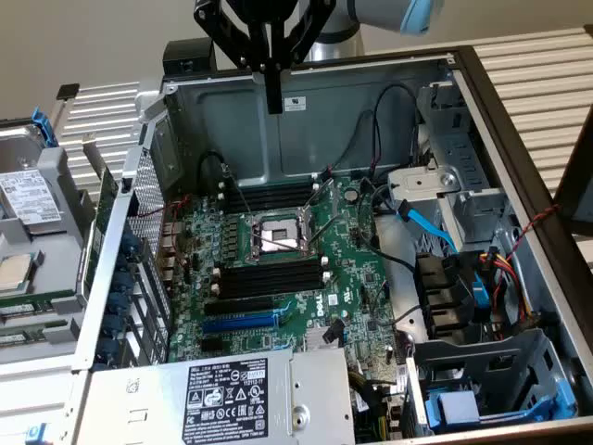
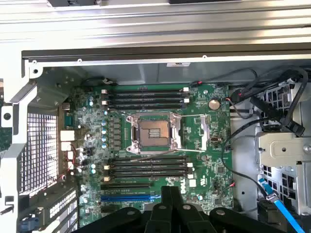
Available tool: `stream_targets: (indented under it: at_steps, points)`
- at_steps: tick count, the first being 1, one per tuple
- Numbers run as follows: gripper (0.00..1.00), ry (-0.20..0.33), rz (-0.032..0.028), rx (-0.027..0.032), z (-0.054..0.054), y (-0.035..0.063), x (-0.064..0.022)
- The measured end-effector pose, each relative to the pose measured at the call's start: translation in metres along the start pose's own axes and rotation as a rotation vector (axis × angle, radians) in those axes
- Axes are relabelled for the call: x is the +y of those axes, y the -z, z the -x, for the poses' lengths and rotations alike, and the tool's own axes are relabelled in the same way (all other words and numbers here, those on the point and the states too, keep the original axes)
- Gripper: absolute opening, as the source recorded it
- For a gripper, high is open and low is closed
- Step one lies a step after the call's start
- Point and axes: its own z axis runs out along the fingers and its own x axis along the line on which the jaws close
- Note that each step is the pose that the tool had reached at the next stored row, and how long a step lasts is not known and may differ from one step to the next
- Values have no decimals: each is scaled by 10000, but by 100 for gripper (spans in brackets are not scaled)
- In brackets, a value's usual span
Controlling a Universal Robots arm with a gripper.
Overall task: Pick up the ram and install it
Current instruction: 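Reach for the ram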
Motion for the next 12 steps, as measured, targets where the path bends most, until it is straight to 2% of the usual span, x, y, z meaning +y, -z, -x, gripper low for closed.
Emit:
stream_targets:
  at_steps: [12]
  points:
    - [11, 0, 0, 0, 0, 0, 0]
